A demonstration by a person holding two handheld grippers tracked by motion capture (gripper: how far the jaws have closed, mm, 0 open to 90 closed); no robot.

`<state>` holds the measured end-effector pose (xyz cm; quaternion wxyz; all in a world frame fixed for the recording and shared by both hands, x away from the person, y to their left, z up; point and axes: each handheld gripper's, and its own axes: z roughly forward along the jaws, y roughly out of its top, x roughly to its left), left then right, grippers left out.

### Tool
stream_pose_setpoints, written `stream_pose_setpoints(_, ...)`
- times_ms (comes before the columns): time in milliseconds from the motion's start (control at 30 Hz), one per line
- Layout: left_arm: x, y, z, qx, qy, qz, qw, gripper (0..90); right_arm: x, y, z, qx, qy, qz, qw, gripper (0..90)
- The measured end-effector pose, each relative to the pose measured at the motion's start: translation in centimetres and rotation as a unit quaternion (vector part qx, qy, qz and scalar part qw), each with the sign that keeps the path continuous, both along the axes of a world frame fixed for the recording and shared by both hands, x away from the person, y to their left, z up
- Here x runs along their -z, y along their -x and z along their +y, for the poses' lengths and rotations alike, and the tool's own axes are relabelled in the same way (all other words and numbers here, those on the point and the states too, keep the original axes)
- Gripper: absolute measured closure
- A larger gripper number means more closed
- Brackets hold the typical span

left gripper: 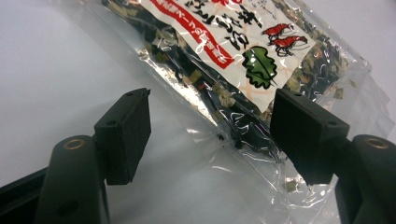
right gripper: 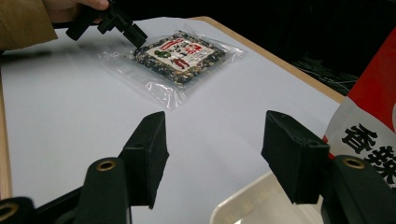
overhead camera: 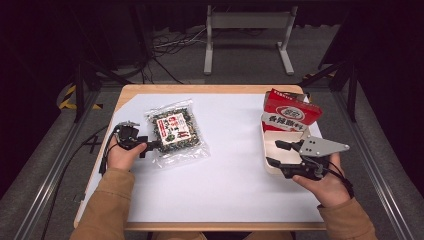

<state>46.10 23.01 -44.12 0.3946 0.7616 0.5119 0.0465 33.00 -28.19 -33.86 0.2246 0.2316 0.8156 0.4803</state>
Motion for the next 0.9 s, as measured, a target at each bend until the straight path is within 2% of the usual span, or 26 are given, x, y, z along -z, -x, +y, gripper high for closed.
stream_pose_setpoints(133,0.13,-0.1,-0.1,0.001,-0.004,0.003,1.0,30.3,0.03,0.02,0.0,0.001,0.003,-0.002,1.0,40.9)
stream_pose_setpoints(300,0.26,-0.26,0.23,-0.008,0.013,0.007,0.9999,33.8,0.07,0.04,0.05,0.0,0.003,-0.002,1.0,40.8)
stream_pose_setpoints(333,0.3,-0.3,0.32,-0.013,0.021,0.012,0.9996,35.0,0.1,0.03,0.05,0.0,0.004,-0.001,1.0,40.9)
stream_pose_setpoints(400,0.39,-0.32,0.36,-0.021,0.022,0.018,0.9994,38.2,0.13,0.03,0.06,0.0,0.004,0.0,1.0,40.8)
stream_pose_setpoints(500,0.57,-0.35,0.46,-0.031,0.028,0.028,0.9987,36.1,0.14,0.1,0.02,-0.001,0.003,0.001,1.0,40.8)
stream_pose_setpoints(567,0.5,-0.36,0.47,-0.036,0.023,0.026,0.9988,35.0,0.14,0.11,-0.03,-0.001,0.003,0.001,1.0,40.7)
stream_pose_setpoints(667,0.56,-0.43,0.26,-0.028,0.027,0.026,0.9989,35.0,0.2,0.07,-0.05,-0.002,0.002,0.001,1.0,40.7)
stream_pose_setpoints(767,0.72,-0.54,0.26,-0.017,0.056,0.036,0.9976,42.8,0.25,0.09,0.02,-0.004,0.002,0.002,1.0,40.7)
stream_pose_setpoints(900,0.93,-0.63,-0.08,-0.005,0.065,0.039,0.9971,47.3,0.27,0.06,0.04,-0.005,0.001,0.001,1.0,40.6)
